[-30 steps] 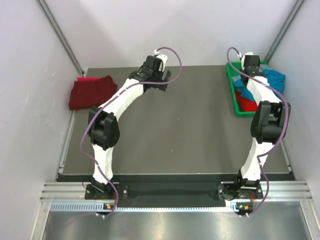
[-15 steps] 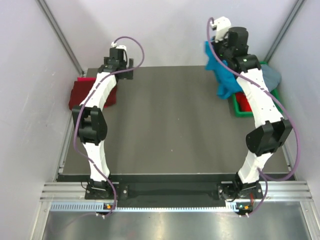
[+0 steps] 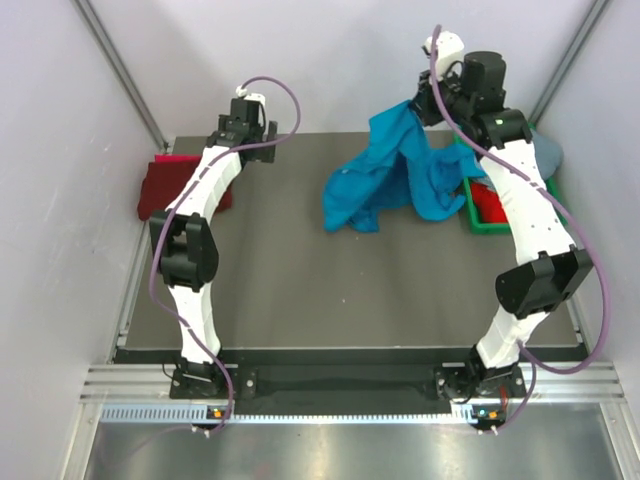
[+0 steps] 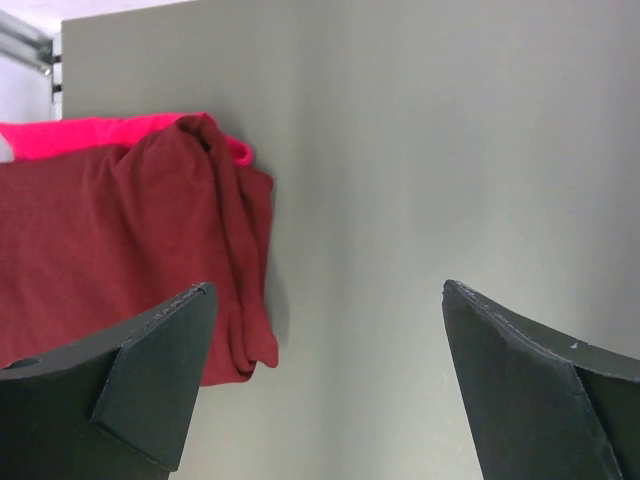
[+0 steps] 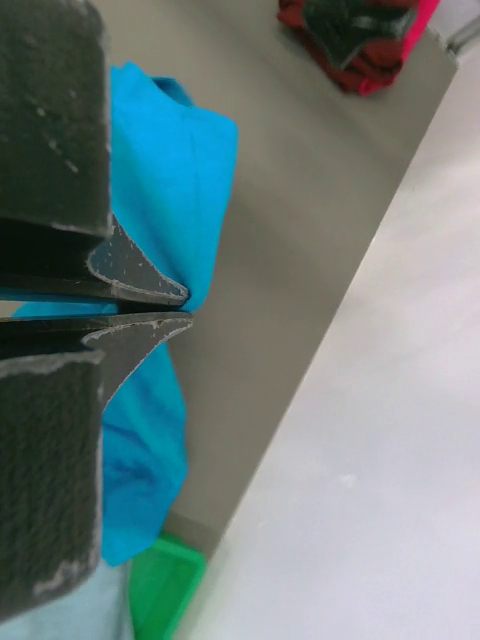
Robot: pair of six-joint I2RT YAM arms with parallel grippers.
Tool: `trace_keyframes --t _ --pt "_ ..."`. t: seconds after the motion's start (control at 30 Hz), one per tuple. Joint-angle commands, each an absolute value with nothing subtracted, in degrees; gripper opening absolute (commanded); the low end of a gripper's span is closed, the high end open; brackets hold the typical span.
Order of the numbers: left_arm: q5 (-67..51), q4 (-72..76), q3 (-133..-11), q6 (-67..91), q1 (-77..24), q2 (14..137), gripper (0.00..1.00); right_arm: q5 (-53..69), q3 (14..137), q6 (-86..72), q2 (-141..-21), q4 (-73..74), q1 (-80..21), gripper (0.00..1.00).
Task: Fold and stack the t-shirts
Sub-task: Move the tshirt to the center of the board
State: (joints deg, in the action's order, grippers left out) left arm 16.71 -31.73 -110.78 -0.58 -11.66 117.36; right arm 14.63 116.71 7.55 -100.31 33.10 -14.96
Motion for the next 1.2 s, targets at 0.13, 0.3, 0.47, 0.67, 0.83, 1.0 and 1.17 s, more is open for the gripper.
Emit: trace_keyframes --t 0.13,0.3,0.47,0.67,0.83,1.0,1.17 --pt "20.6 -29.9 -108.7 -0.4 -11.0 113.1 0.99 21.2 121.1 3.3 -99.1 31.0 -14.1 0.00" --pt "22.4 -29.1 -108.7 -0.8 -10.3 112.0 0.99 24.9 125.5 0.4 -101.5 29.8 -21.5 0.00" --pt "24.0 -28.8 -107.9 -1.0 -9.9 110.4 0.99 28.4 131.6 -4.7 -105.5 27.3 -28.0 0.00" --pt "25.4 -28.2 -106.3 -1.5 -9.8 108.5 0.99 24.8 141.3 -12.3 -109.5 21.0 -29.2 0.00" --pt "26.2 -27.9 -105.6 -1.8 -9.6 108.0 0.99 21.4 141.2 -12.8 -108.7 19.8 -22.3 0.00" --pt "25.9 -27.9 -105.7 -1.6 -9.5 109.0 0.99 19.9 130.1 -10.5 -106.1 24.1 -12.0 0.00" --pt "24.4 -28.5 -107.2 -1.1 -9.5 110.1 0.99 18.7 107.2 -8.8 -99.4 26.7 -3.8 0.01"
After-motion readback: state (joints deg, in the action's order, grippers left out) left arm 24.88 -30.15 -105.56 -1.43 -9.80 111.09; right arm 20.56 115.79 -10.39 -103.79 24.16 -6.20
